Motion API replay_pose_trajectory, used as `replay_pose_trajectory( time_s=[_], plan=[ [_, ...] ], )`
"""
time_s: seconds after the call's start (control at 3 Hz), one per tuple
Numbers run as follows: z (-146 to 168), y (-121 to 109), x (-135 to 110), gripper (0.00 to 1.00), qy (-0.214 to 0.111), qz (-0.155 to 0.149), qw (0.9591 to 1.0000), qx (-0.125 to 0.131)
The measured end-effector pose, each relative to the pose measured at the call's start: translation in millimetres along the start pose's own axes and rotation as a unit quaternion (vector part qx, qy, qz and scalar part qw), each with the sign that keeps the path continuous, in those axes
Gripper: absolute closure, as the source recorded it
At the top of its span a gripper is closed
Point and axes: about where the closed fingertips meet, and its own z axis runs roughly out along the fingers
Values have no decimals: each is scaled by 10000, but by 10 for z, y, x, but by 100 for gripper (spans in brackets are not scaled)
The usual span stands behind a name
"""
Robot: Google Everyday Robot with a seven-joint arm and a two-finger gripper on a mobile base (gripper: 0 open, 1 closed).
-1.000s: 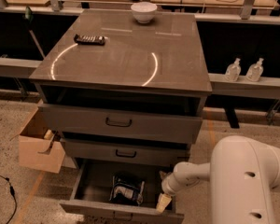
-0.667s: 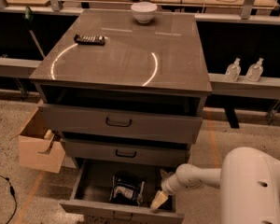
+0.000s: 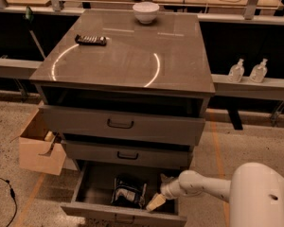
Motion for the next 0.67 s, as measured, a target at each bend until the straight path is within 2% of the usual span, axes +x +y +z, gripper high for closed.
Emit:
replay_pose_trajectory(
  time_s=[0.33,0.67],
  plan=[
    [141,8,-72,0,-238,209,9995,-29],
    [294,17,-172,0,-408,284,9987,-80]
  ],
)
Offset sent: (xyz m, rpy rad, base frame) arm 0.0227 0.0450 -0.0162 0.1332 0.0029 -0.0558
